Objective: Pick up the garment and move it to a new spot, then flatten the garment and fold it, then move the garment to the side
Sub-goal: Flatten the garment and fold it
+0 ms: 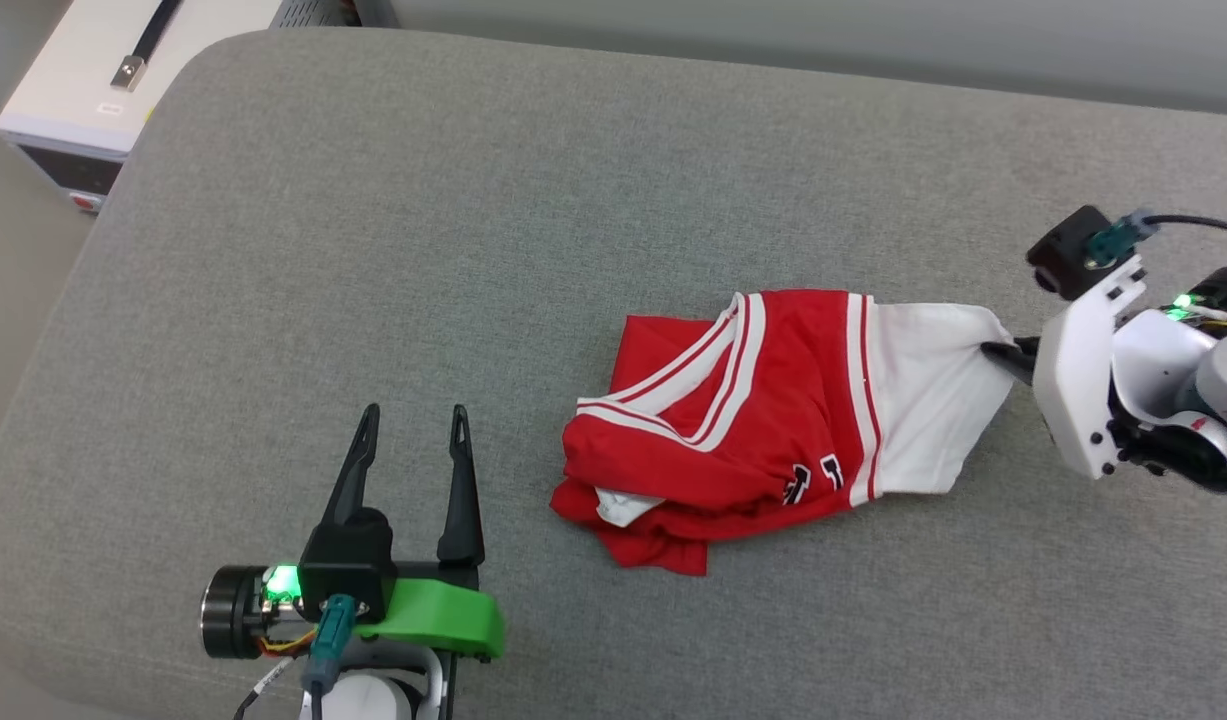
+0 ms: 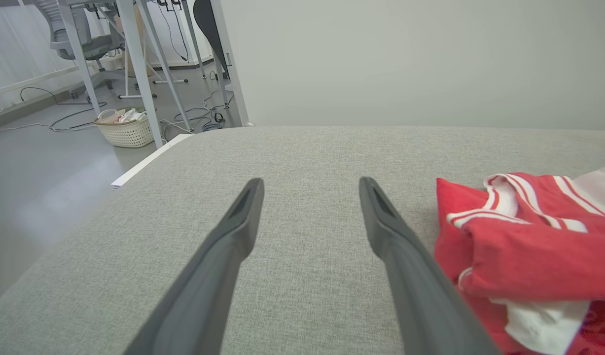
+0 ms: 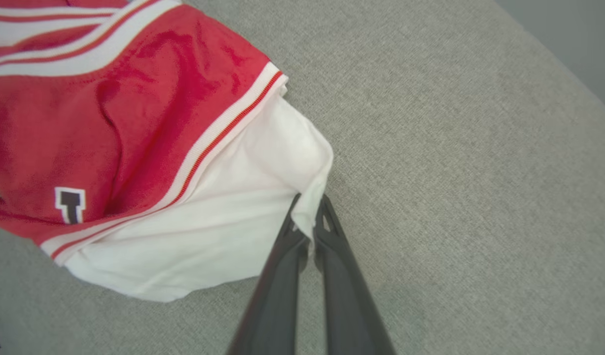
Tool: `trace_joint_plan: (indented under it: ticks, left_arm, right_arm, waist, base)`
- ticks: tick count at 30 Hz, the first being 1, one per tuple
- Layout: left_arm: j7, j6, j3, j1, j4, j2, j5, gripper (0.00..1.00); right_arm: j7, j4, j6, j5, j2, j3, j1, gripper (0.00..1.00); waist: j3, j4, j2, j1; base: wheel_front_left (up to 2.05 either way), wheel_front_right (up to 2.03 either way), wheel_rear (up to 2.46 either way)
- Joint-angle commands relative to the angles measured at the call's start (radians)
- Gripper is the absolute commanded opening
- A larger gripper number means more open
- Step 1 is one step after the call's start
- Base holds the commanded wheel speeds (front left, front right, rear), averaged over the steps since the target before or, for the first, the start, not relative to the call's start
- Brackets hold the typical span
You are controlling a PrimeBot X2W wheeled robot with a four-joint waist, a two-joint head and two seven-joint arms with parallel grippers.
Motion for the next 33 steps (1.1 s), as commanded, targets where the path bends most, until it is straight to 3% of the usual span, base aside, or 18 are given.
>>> trace_joint_plan:
  ticks: [1,10,17,22,30,31,32,33]
  left_arm:
    - [-0.006,-0.006,0.008,0.013,0.005,-0.003,0.008,1.00]
    - [-0.006,-0.027,0.037,0.058,0.007,-0.001,0.017,1.00]
    - [-0.006,-0.037,0.046,0.071,0.008,-0.002,0.020,1.00]
    - [-0.006,-0.039,0.052,0.072,0.009,-0.002,0.022,1.00]
    - [-0.006,-0.042,0.056,0.077,0.012,-0.003,0.021,1.00]
    - [-0.006,-0.042,0.058,0.079,0.012,-0.003,0.022,1.00]
    - [-0.006,-0.043,0.059,0.081,0.012,-0.003,0.022,1.00]
    - [-0.006,-0.044,0.061,0.083,0.013,-0.003,0.024,1.00]
  right_arm:
    - [-0.023,-0.007,-0.001,0.016,-0.024,-0.014,-0.001,0.00]
    - [-0.136,-0.007,-0.001,0.133,-0.195,-0.128,0.160,0.00]
    - [-0.218,0.063,-0.001,0.232,-0.271,-0.212,0.368,0.00]
    - [-0.249,0.125,-0.001,0.300,-0.284,-0.247,0.514,0.00]
    - [-0.272,0.214,-0.001,0.334,-0.230,-0.269,0.646,0.00]
    - [-0.290,0.215,-0.001,0.335,-0.220,-0.281,0.648,0.39]
    - [-0.311,0.215,-0.001,0.331,-0.215,-0.292,0.647,1.00]
    - [-0.336,0.215,-0.001,0.318,-0.212,-0.302,0.645,1.00]
  waist:
    - [-0.044,-0.030,0.0000,-0.0001]
    - [-0.101,-0.077,0.0000,-0.0001]
    - [-0.109,-0.088,0.0000,-0.0001]
    - [-0.111,-0.089,0.0000,-0.0001]
    - [-0.122,-0.090,0.0000,-0.0001]
    - [-0.126,-0.093,0.0000,-0.0001]
    - [-0.130,-0.095,0.0000,-0.0001]
    - [-0.136,-0.098,0.0000,-0.0001]
  base:
    - [0.00,0.00,0.00]
    - [0.00,0.00,0.00]
    - [0.00,0.00,0.00]
    - [0.00,0.00,0.00]
    - [0.00,0.00,0.00]
    - [0.00,0.00,0.00]
    - [0.00,0.00,0.00]
    - [0.00,0.00,0.00]
